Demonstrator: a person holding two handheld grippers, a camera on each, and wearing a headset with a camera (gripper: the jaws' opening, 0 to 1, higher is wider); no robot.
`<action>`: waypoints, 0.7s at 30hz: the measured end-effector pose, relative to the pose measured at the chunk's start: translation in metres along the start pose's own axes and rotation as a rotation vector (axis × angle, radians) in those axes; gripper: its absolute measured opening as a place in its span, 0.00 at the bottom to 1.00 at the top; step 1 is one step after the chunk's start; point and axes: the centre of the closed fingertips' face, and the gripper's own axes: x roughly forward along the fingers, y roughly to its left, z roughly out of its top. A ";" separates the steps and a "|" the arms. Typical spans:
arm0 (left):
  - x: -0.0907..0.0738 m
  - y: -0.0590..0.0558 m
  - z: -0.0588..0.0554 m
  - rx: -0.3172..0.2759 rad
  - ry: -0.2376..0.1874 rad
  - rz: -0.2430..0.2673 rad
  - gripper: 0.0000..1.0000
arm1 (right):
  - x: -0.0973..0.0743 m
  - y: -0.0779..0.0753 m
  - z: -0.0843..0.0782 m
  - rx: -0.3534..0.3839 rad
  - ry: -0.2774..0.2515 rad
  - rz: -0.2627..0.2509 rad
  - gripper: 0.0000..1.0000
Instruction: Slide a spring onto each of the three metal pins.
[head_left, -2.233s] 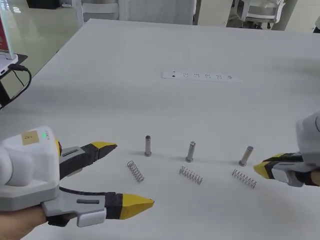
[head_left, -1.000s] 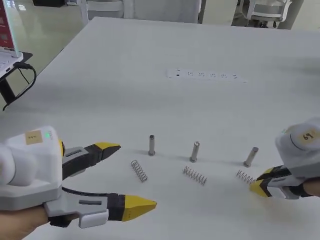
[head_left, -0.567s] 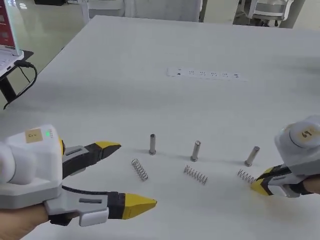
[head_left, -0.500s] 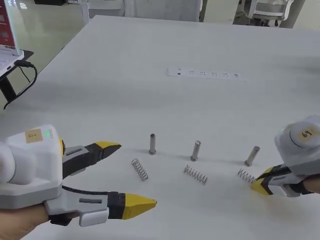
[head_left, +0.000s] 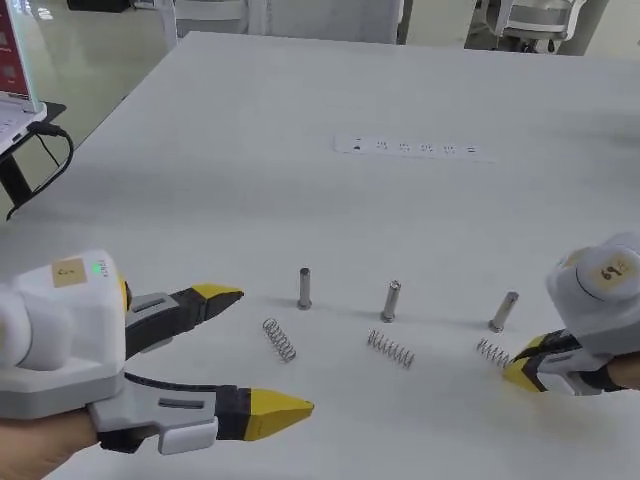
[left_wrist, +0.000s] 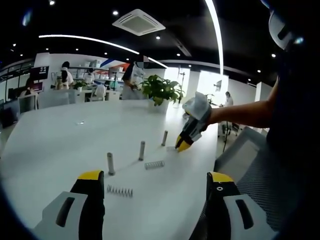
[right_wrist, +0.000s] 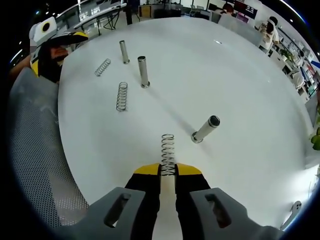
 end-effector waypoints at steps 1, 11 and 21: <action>0.000 0.000 0.000 0.001 0.000 -0.001 0.81 | -0.001 0.001 0.000 0.002 -0.002 0.003 0.08; 0.002 -0.006 -0.002 0.001 0.007 -0.029 0.77 | -0.016 0.015 0.012 -0.014 -0.043 0.038 0.08; 0.002 -0.008 0.000 0.006 0.006 -0.059 0.70 | -0.032 0.036 0.041 -0.095 -0.080 0.074 0.08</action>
